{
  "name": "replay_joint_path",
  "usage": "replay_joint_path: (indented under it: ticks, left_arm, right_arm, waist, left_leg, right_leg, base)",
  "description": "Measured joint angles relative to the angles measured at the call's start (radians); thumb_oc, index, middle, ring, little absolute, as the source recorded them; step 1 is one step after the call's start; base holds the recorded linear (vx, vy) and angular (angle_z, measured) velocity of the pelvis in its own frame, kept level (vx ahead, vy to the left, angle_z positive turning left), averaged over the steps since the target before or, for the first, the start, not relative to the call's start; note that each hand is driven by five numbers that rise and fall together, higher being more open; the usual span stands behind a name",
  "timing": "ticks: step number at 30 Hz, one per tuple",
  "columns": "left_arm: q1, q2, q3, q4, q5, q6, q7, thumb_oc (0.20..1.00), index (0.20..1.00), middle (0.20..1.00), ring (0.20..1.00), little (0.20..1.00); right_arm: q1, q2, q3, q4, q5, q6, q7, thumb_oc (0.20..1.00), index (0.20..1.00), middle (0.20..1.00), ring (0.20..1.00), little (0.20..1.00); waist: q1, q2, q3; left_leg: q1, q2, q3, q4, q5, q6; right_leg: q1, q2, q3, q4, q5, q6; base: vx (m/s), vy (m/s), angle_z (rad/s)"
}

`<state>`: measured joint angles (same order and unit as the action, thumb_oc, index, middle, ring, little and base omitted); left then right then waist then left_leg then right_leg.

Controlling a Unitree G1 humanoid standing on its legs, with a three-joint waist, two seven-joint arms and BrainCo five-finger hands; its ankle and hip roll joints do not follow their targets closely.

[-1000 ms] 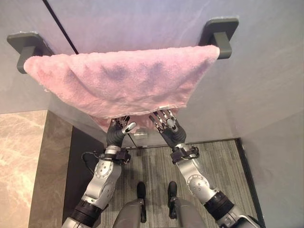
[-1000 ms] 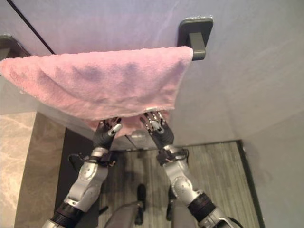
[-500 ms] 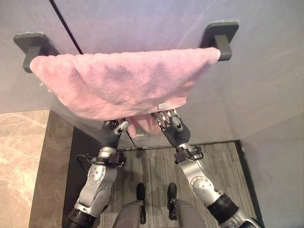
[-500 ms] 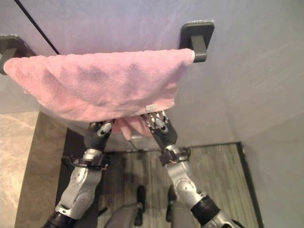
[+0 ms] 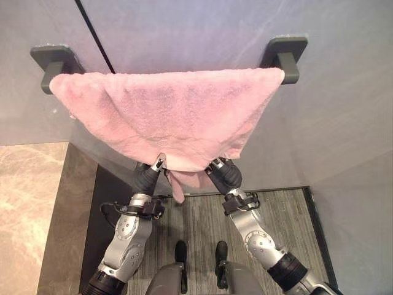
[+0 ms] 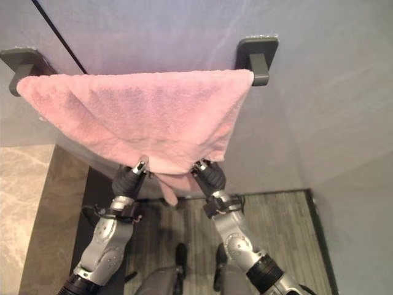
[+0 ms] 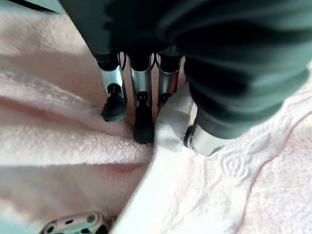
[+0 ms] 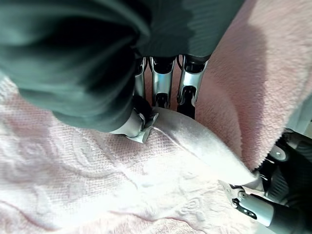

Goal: Put brush and paste in cup on sink, flatten towel.

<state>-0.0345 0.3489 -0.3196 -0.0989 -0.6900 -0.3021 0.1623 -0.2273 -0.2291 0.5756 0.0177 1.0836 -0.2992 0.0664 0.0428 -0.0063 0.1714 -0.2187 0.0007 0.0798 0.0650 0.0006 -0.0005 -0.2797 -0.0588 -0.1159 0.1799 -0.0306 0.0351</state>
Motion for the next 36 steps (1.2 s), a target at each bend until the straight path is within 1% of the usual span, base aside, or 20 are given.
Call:
replay_joint_path:
  ticks: [4,6,10,11,12,13,15,16,21,32,33,34,35,36]
  left_arm:
    - [0.008,-0.001,-0.009,0.034,0.004,-0.004,-0.017,0.200,0.200,0.200,0.200,0.200]
    - [0.008,-0.001,-0.010,0.047,0.006,-0.001,-0.019,0.200,0.200,0.200,0.200,0.200]
    - [0.005,-0.003,-0.009,0.078,0.034,-0.003,-0.020,0.200,0.200,0.200,0.200,0.200]
    - [0.006,-0.003,-0.010,0.083,0.034,-0.001,-0.021,0.225,0.225,0.225,0.225,0.225]
    - [0.006,-0.003,-0.010,0.090,0.034,-0.001,-0.021,0.492,0.492,0.492,0.492,0.492]
    - [0.005,-0.004,-0.010,0.100,0.039,0.000,-0.022,0.633,0.633,0.633,0.633,0.633]
    - [0.008,-0.004,-0.010,0.145,0.040,0.018,-0.017,0.774,0.774,0.774,0.774,0.774]
    - [0.016,-0.004,-0.010,0.173,0.040,0.027,-0.016,1.000,1.000,1.000,1.000,1.000]
    - [0.083,-0.004,-0.018,0.276,0.042,0.067,-0.008,1.000,1.000,1.000,1.000,1.000]
    - [0.097,-0.003,-0.018,0.284,0.043,0.069,-0.005,1.000,1.000,1.000,1.000,1.000]
    - [0.097,-0.003,-0.018,0.284,0.043,0.069,-0.005,0.947,0.947,0.947,0.947,0.947]
    - [0.094,-0.003,-0.019,0.284,0.043,0.070,-0.005,0.335,0.335,0.335,0.335,0.335]
    - [0.094,-0.003,-0.019,0.284,0.043,0.070,-0.005,0.335,0.335,0.335,0.335,0.335]
    - [0.093,-0.003,-0.019,0.285,0.043,0.070,-0.004,0.200,0.200,0.200,0.200,0.200]
  right_arm:
    - [0.024,0.000,-0.001,0.034,-0.035,0.002,-0.001,0.200,0.200,0.200,0.200,0.200]
    - [0.028,0.001,-0.001,0.053,-0.040,0.019,-0.001,0.200,0.200,0.200,0.200,0.200]
    - [0.031,0.014,-0.001,0.085,-0.039,0.026,-0.001,0.200,0.200,0.200,0.200,0.200]
    - [0.031,0.014,-0.001,0.088,-0.040,0.031,0.000,0.200,0.200,0.200,0.200,0.200]
    - [0.031,0.014,-0.001,0.096,-0.040,0.034,0.000,0.200,0.200,0.200,0.200,0.200]
    - [0.031,0.017,0.000,0.112,-0.040,0.039,0.000,0.200,0.200,0.200,0.200,0.200]
    - [0.035,0.019,0.000,0.133,-0.040,0.041,-0.002,0.200,0.200,0.200,0.200,0.200]
    - [0.041,0.018,-0.001,0.146,-0.040,0.041,-0.002,0.200,0.200,0.200,0.200,0.200]
    - [0.068,0.015,0.001,0.216,-0.043,0.068,-0.022,0.200,0.200,0.200,0.200,0.200]
    - [0.069,0.014,-0.003,0.229,-0.060,0.069,-0.028,0.200,0.200,0.200,0.200,0.200]
    - [0.069,0.014,-0.003,0.229,-0.060,0.069,-0.031,0.200,0.200,0.200,0.200,0.200]
    - [0.069,0.014,-0.003,0.229,-0.060,0.069,-0.038,0.200,0.200,0.200,0.200,0.200]
    - [0.069,0.014,-0.003,0.229,-0.061,0.069,-0.040,0.200,0.200,0.200,0.200,0.200]
    - [0.068,0.015,-0.003,0.232,-0.063,0.069,-0.041,0.200,0.200,0.200,0.200,0.200]
  waist:
    - [0.000,0.006,-0.026]
    - [0.000,0.009,-0.040]
    - [0.000,0.016,-0.058]
    - [0.000,0.018,-0.061]
    - [0.000,0.019,-0.065]
    - [0.000,0.019,-0.071]
    - [0.000,0.020,-0.073]
    - [-0.001,0.020,-0.074]
    - [0.000,0.019,-0.074]
    - [0.002,0.019,-0.074]
    - [0.002,0.019,-0.074]
    - [0.002,0.019,-0.074]
    - [0.002,0.019,-0.073]
    - [0.002,0.018,-0.073]
  left_leg:
    - [-0.007,0.000,-0.008,-0.001,0.000,0.000]
    - [-0.007,0.000,-0.010,-0.002,0.000,0.000]
    - [-0.006,0.000,-0.013,-0.004,0.001,0.000]
    - [-0.006,0.000,-0.013,-0.006,0.001,-0.001]
    - [-0.005,0.000,-0.014,-0.007,0.002,-0.001]
    - [-0.004,0.000,-0.016,-0.009,0.002,-0.002]
    - [0.010,0.001,-0.017,-0.017,0.004,-0.003]
    - [0.012,0.002,-0.019,-0.017,0.003,-0.004]
    - [0.009,0.005,-0.024,-0.040,0.014,-0.008]
    - [0.009,0.005,-0.021,-0.060,0.016,-0.008]
    - [0.009,0.005,-0.021,-0.062,0.017,-0.008]
    - [0.011,0.005,-0.021,-0.067,0.018,-0.008]
    - [0.012,0.004,-0.021,-0.069,0.019,-0.008]
    - [0.012,0.004,-0.021,-0.070,0.019,-0.008]
  right_leg:
    - [0.000,0.001,-0.006,-0.009,0.002,-0.001]
    - [0.000,0.001,-0.007,-0.012,0.002,-0.001]
    - [0.002,0.002,-0.010,-0.014,0.002,-0.001]
    - [0.003,0.002,-0.011,-0.015,0.002,-0.001]
    - [0.004,0.001,-0.012,-0.017,0.002,-0.001]
    - [0.006,0.002,-0.013,-0.019,0.002,-0.001]
    - [0.021,0.003,-0.017,-0.029,0.002,-0.001]
    - [0.027,0.004,-0.019,-0.032,0.002,-0.001]
    - [0.030,0.009,-0.027,-0.066,0.014,-0.004]
    - [0.042,0.012,-0.027,-0.113,0.035,0.001]
    - [0.043,0.012,-0.027,-0.116,0.035,0.001]
    - [0.043,0.012,-0.027,-0.118,0.036,0.001]
    - [0.043,0.012,-0.027,-0.119,0.036,0.001]
    - [0.043,0.013,-0.027,-0.121,0.036,0.001]
  base:
    - [0.01,-0.002,0.04]
    - [0.00,0.000,0.00]
    - [0.00,0.000,0.00]
    - [0.00,0.000,0.00]
    - [0.00,0.000,0.00]
    - [0.01,-0.004,0.03]
    - [0.00,-0.004,0.02]
    - [0.00,-0.009,0.04]
    - [0.00,-0.001,0.03]
    - [0.00,0.000,0.00]
    - [0.00,0.000,0.00]
    - [0.00,0.000,0.00]
    - [0.00,0.000,0.00]
    - [0.00,0.000,0.00]
